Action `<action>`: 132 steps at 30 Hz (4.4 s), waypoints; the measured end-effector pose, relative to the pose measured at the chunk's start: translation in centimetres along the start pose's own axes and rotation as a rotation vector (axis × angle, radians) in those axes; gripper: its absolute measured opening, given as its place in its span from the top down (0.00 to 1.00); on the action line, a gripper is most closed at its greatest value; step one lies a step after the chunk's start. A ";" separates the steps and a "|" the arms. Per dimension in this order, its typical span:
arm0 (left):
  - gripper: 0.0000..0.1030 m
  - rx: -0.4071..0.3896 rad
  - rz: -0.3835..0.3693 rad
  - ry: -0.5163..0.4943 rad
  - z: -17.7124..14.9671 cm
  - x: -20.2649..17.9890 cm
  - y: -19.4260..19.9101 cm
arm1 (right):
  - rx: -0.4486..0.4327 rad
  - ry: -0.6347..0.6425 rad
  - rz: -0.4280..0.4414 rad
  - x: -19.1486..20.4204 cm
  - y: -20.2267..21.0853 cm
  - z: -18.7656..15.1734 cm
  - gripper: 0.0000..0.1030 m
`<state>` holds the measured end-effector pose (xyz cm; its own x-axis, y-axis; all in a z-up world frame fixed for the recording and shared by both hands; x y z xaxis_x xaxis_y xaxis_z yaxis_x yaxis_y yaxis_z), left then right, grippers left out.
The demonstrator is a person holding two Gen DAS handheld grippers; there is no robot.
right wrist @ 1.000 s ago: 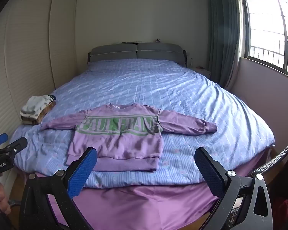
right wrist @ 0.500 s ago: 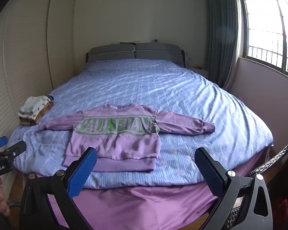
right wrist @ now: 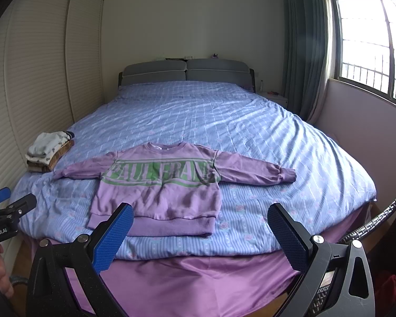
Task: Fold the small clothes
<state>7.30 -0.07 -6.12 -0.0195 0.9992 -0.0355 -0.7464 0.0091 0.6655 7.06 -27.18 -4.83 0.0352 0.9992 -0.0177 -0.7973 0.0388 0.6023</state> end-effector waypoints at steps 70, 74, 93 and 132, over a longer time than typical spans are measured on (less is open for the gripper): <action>0.00 0.006 -0.002 0.001 -0.1 -0.2 -0.1 | -0.006 -0.007 -0.001 -0.2 0.0 0.1 0.00; 0.00 0.006 -0.001 0.002 -0.1 -0.2 -0.1 | -0.007 -0.007 -0.001 -0.2 0.0 0.1 0.00; 0.00 -0.053 -0.034 -0.076 6.6 -9.6 -7.8 | -0.047 -0.211 -0.093 -9.3 -6.8 3.4 0.00; 0.00 0.095 -0.039 -0.132 11.3 -27.3 -32.6 | 0.298 -0.798 -0.105 -29.6 -34.8 -1.1 0.48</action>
<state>39.63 -27.21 -18.43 0.1006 0.9944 0.0313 -0.6783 0.0455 0.7334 33.10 -58.07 -26.17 0.6030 0.6818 0.4141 -0.5781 0.0158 0.8158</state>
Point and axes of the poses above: each gripper's, at about its wrist camera, not at the fingertips, and y roughly against the way its jaws point, x to its left, z to its top, the point moved 9 cm from there along -y, roughly the way its jaws point, and after that the axes turned 5 degrees about x, right-handed, at the moved point
